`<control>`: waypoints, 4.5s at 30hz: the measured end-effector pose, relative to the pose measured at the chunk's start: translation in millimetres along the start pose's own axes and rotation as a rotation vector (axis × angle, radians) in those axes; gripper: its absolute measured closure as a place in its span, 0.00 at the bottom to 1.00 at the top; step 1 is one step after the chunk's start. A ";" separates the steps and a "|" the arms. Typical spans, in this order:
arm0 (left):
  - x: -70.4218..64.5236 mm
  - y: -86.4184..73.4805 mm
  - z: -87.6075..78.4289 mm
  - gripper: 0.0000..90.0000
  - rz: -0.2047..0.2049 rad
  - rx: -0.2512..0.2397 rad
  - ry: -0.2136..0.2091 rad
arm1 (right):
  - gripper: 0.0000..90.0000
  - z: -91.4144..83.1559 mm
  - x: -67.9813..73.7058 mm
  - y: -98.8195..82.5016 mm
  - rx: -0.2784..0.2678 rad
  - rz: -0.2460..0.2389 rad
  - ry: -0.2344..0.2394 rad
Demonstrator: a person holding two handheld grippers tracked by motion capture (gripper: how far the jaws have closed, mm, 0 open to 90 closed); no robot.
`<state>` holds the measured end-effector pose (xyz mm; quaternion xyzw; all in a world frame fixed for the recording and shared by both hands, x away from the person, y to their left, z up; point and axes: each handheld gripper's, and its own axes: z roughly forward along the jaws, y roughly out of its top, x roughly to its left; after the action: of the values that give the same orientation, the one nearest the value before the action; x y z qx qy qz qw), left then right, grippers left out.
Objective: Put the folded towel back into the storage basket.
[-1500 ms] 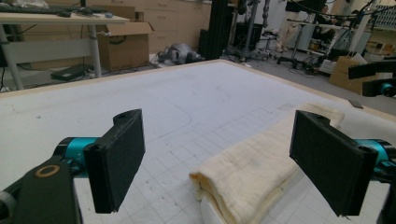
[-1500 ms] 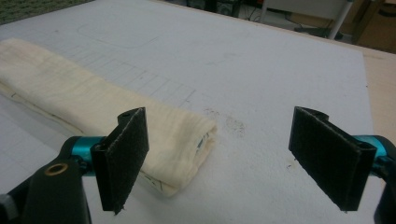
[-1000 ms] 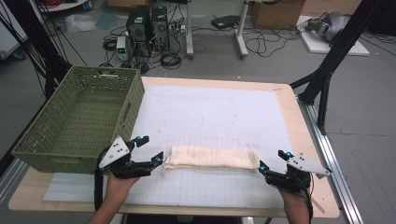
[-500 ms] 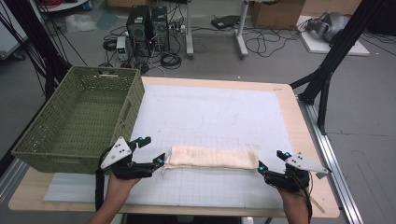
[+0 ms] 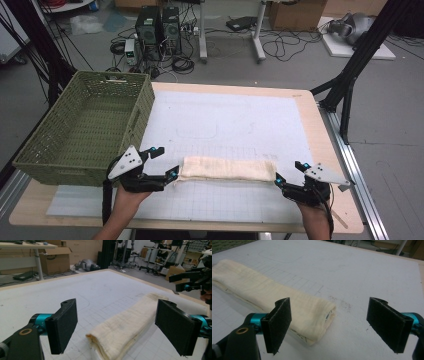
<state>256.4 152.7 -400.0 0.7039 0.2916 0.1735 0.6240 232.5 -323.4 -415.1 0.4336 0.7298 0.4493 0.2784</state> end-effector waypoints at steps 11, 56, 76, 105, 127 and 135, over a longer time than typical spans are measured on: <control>-2.2 3.0 10.3 0.21 -0.028 0.063 -0.024 | 0.21 1.7 1.1 0.1 0.001 -0.001 0.009; 15.8 -31.5 82.1 0.45 0.002 0.534 0.082 | 0.21 4.7 1.9 -1.7 0.027 0.004 0.022; 15.0 -30.0 66.6 0.90 -0.070 0.369 -0.058 | 0.18 3.3 -2.2 -2.6 -0.022 0.040 -0.030; 13.2 -25.7 46.9 0.90 -0.033 0.303 -0.086 | 0.44 62.8 13.3 -5.0 0.271 0.015 0.015; 10.3 -23.7 43.3 0.90 0.011 0.283 -0.079 | 0.90 60.1 15.4 -3.7 0.266 0.036 0.130; 14.0 -14.6 33.9 0.90 0.014 0.205 -0.073 | 0.90 47.1 15.0 5.5 0.130 -0.067 0.167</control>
<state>285.0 135.8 -421.4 0.7721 0.2798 0.1212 0.5576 265.1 -289.4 -431.2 0.3873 0.7921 0.4261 0.2026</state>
